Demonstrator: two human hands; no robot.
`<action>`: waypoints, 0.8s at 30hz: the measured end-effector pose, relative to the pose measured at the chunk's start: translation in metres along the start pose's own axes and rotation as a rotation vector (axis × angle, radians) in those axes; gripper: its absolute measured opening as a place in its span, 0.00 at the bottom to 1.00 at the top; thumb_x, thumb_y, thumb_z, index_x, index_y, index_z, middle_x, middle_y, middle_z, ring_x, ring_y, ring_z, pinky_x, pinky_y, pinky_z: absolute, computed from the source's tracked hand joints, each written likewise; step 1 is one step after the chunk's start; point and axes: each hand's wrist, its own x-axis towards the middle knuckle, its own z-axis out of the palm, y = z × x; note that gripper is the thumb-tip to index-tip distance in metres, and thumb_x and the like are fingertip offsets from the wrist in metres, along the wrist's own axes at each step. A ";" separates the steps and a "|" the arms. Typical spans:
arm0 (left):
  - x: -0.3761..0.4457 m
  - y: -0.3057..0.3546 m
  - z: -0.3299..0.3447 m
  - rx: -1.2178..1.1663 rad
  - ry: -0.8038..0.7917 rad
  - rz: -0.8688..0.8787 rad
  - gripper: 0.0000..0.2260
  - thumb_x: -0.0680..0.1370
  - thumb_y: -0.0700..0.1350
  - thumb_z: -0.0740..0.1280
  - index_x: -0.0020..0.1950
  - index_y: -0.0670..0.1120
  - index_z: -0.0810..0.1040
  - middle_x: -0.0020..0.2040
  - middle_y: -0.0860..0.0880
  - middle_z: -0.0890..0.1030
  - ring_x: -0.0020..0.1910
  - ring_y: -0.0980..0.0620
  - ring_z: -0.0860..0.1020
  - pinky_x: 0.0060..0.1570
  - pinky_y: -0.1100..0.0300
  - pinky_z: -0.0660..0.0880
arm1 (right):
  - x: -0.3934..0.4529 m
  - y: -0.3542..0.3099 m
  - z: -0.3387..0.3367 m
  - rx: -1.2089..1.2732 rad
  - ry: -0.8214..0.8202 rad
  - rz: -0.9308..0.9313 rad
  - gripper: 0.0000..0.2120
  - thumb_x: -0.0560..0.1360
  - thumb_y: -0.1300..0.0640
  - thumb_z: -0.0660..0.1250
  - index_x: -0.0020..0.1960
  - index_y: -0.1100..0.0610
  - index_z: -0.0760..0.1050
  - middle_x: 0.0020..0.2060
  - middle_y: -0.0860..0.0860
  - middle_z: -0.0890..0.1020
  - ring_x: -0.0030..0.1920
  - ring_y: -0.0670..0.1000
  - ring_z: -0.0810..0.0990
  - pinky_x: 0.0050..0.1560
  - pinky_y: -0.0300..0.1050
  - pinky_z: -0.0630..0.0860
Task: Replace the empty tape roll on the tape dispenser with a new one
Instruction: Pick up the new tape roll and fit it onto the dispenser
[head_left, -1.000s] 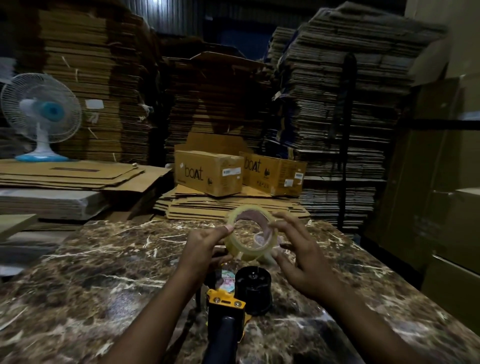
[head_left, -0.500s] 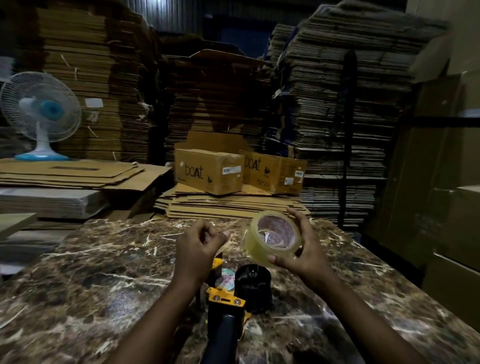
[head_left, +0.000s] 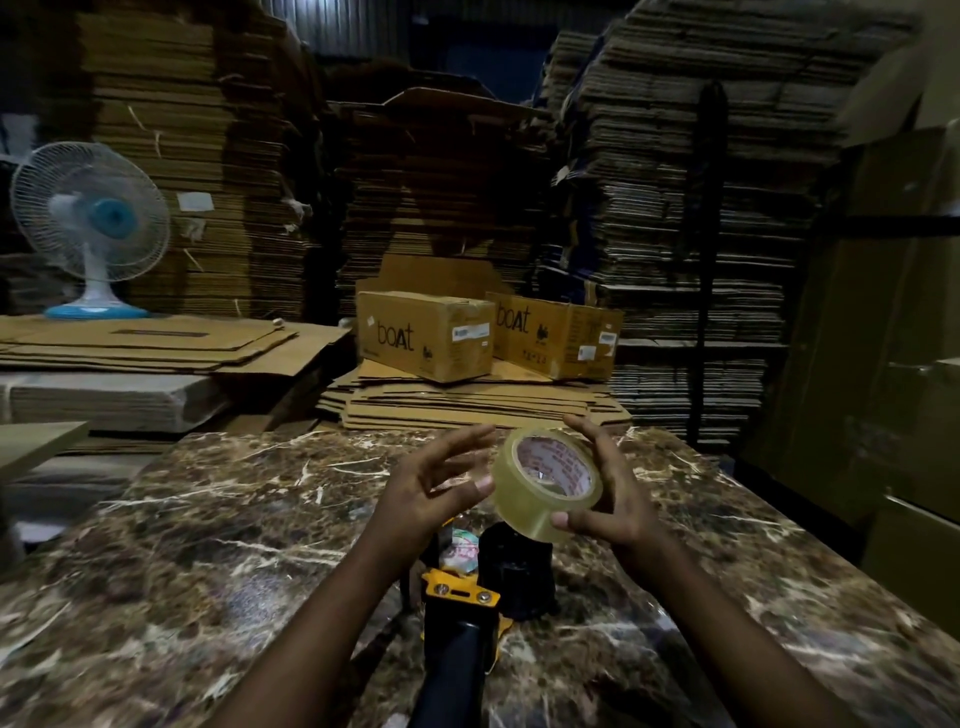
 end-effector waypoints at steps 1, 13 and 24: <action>0.000 0.001 0.001 -0.012 0.006 0.030 0.23 0.71 0.48 0.72 0.65 0.45 0.79 0.62 0.47 0.83 0.63 0.47 0.80 0.57 0.50 0.79 | 0.000 0.001 0.000 0.013 0.008 0.004 0.52 0.54 0.53 0.79 0.75 0.51 0.62 0.65 0.54 0.76 0.63 0.51 0.80 0.60 0.48 0.80; 0.000 0.003 0.004 0.169 0.020 0.061 0.28 0.67 0.57 0.72 0.64 0.48 0.80 0.50 0.43 0.84 0.49 0.47 0.84 0.48 0.51 0.82 | -0.006 0.014 0.015 -0.030 0.221 -0.001 0.47 0.55 0.44 0.78 0.72 0.50 0.66 0.60 0.45 0.78 0.58 0.43 0.82 0.52 0.41 0.81; -0.001 0.004 -0.004 0.040 0.145 -0.034 0.21 0.72 0.59 0.62 0.52 0.46 0.86 0.47 0.41 0.86 0.45 0.45 0.84 0.43 0.50 0.78 | -0.015 0.012 0.042 -0.097 0.268 -0.009 0.47 0.55 0.38 0.77 0.71 0.47 0.65 0.55 0.41 0.79 0.52 0.32 0.80 0.45 0.31 0.79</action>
